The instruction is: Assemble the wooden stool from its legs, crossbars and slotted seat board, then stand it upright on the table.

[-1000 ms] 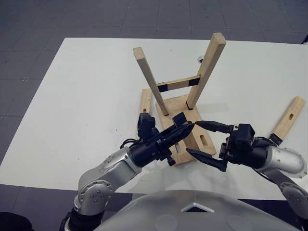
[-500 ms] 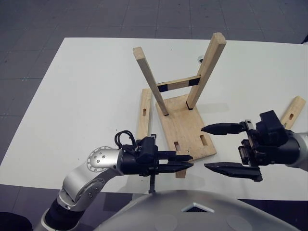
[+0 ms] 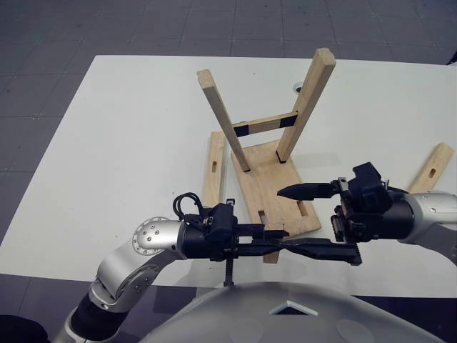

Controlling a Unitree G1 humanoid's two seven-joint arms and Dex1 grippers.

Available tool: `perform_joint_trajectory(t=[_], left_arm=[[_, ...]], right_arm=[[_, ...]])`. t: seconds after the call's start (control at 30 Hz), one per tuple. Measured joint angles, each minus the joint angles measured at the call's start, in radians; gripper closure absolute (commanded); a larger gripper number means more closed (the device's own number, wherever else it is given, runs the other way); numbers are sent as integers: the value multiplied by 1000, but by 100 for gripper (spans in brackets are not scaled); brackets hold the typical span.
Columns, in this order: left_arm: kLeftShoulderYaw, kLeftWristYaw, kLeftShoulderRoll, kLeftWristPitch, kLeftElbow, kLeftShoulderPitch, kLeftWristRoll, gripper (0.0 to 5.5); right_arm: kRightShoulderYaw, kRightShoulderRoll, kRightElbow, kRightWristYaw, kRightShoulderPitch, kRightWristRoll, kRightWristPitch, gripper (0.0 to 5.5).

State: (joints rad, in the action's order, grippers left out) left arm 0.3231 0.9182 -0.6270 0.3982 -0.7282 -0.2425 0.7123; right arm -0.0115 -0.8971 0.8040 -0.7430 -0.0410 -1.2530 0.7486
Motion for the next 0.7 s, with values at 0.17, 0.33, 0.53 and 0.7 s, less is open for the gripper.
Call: perform_joint_trajectory(t=[0.17,0.33,0.53,0.7], left_arm=[[10,-5,0,15,0,11,0,508],[15,-14,1,28,0,15,2,508],[6,-35,15,81,0,53,50,508],[-12,-54,30,132,8,86,72,508]], right_arm=[[-36,23,4,8,18,33,3,208],[-55,34,7,14,21,57,3,307],[-88,34,33,-1,13,100,4,423],[-86,35,37,-5,6,127,-14,506]])
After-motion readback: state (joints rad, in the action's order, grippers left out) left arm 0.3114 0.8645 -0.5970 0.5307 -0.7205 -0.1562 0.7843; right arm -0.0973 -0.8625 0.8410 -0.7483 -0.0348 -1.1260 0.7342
